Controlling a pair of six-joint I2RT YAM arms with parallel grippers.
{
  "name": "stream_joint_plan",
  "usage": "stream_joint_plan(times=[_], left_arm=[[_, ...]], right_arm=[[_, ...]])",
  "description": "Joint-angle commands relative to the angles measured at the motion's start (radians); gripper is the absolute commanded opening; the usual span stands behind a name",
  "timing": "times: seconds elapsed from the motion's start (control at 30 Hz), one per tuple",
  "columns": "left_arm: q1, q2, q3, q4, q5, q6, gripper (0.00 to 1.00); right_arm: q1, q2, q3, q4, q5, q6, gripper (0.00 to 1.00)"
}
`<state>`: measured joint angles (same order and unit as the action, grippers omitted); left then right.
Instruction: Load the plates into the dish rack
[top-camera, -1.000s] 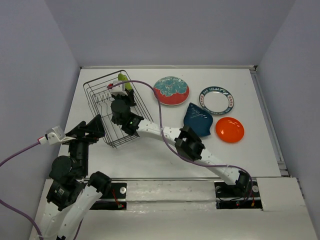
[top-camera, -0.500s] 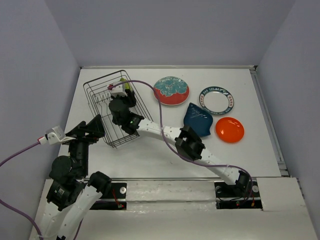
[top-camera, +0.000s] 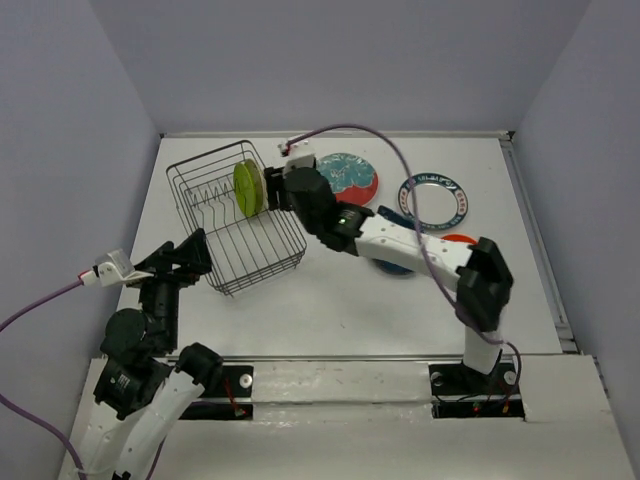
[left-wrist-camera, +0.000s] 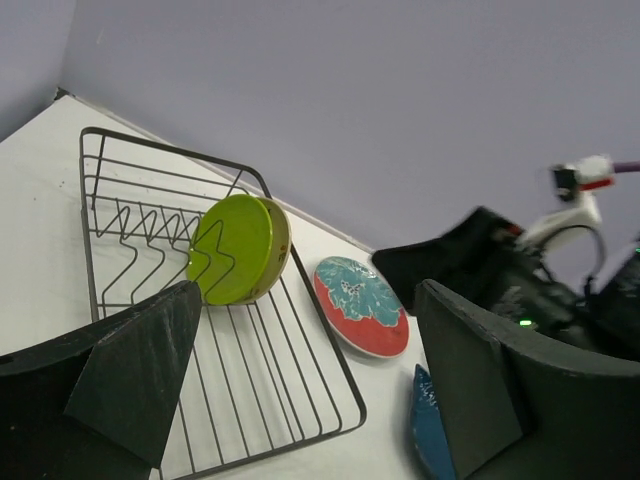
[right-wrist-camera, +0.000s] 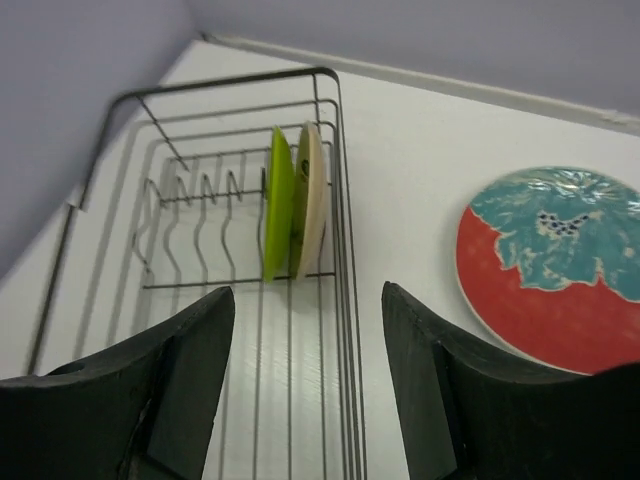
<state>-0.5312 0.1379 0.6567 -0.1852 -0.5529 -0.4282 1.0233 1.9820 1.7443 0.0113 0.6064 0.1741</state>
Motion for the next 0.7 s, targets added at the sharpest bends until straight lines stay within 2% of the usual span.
stream_joint_plan(times=[0.0,0.03,0.07,0.1,0.23,0.3,0.4,0.47,0.67], left_arm=[[-0.009,0.014,0.017,0.039,0.014,0.009,0.99],[-0.009,0.012,0.017,0.043,0.027,0.011,0.99],[-0.007,0.011,0.014,0.047,0.031,0.014,0.99],[-0.007,0.009,0.014,0.049,0.037,0.016,0.99],[-0.009,0.011,0.012,0.055,0.051,0.022,0.99],[-0.007,0.015,0.012,0.055,0.054,0.023,0.99],[-0.007,0.022,0.011,0.056,0.064,0.025,0.99],[-0.007,0.025,0.009,0.059,0.071,0.025,0.99],[-0.006,0.025,0.008,0.064,0.080,0.029,0.99]], right_arm=[[-0.156,-0.319,-0.401,-0.037,-0.371,0.284,0.66],[-0.188,-0.381,-0.492,-0.037,-0.397,0.324,0.66],[-0.250,-0.444,-0.661,-0.034,-0.413,0.390,0.66],[-0.278,-0.571,-0.740,-0.034,-0.415,0.418,0.67],[-0.439,-0.853,-1.067,-0.048,-0.416,0.618,0.67],[-0.532,-0.934,-1.194,-0.054,-0.431,0.709,0.68],[-0.603,-1.049,-1.279,-0.088,-0.424,0.772,0.71],[-0.627,-1.055,-1.292,-0.091,-0.416,0.751,0.72],[-0.687,-0.910,-1.229,-0.085,-0.481,0.659,0.70]])
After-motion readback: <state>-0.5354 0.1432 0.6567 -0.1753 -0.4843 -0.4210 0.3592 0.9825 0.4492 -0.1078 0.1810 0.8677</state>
